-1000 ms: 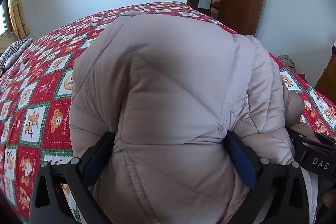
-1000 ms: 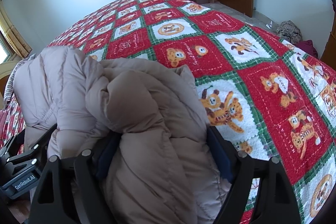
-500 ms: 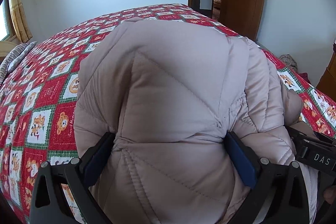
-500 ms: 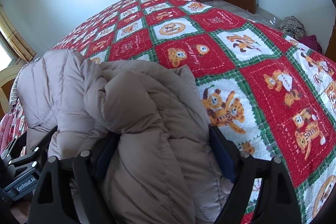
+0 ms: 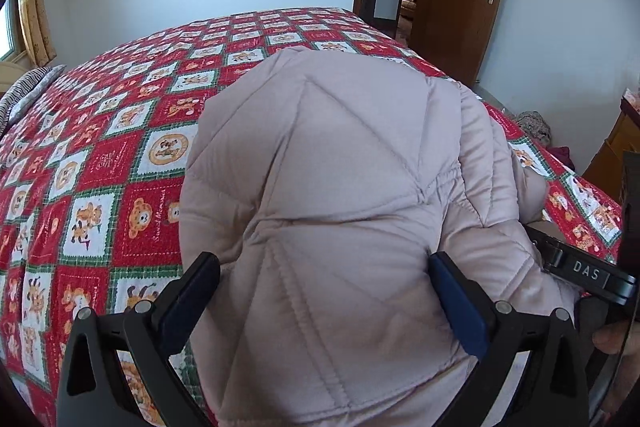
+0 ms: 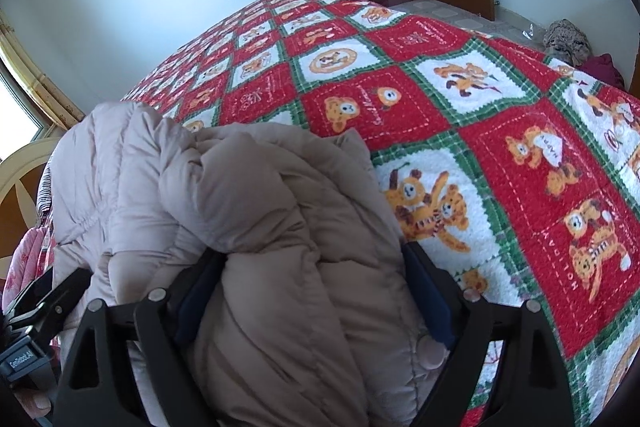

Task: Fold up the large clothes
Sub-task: 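Lift the jacket bundle with both grippers and carry it toward the headboard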

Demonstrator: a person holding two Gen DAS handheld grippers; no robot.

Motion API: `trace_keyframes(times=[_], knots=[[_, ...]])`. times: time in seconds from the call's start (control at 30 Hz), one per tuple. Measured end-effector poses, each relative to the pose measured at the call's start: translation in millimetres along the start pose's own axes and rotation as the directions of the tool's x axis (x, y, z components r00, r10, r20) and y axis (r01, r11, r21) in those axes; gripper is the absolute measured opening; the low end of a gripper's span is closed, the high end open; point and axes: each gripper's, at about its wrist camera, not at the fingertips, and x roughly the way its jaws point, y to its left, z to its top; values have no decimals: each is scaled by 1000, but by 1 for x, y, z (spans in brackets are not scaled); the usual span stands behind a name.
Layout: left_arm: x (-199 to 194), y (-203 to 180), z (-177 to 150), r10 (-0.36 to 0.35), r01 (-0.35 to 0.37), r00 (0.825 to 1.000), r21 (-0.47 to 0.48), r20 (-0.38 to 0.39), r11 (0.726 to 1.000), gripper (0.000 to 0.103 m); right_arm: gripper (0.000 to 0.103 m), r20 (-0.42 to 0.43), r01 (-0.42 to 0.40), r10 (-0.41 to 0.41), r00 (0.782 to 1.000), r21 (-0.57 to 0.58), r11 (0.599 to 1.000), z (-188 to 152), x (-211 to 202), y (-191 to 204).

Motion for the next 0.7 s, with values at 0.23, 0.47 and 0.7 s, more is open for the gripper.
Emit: trace_keyframes(times=[0.23, 0.47, 0.7], knots=[[-15, 65, -35, -188, 182, 982, -157, -24, 971, 102, 95, -49, -143, 143, 988, 14, 990, 1, -6, -18], [25, 70, -43, -378, 347, 924, -290, -57, 892, 102, 96, -80, -171, 172, 982, 27, 985, 2, 0, -18], [-7, 26, -33, -336, 334, 942, -69, -7, 940, 67, 35, -69, -320, 323, 944, 51, 946, -8, -17, -21]])
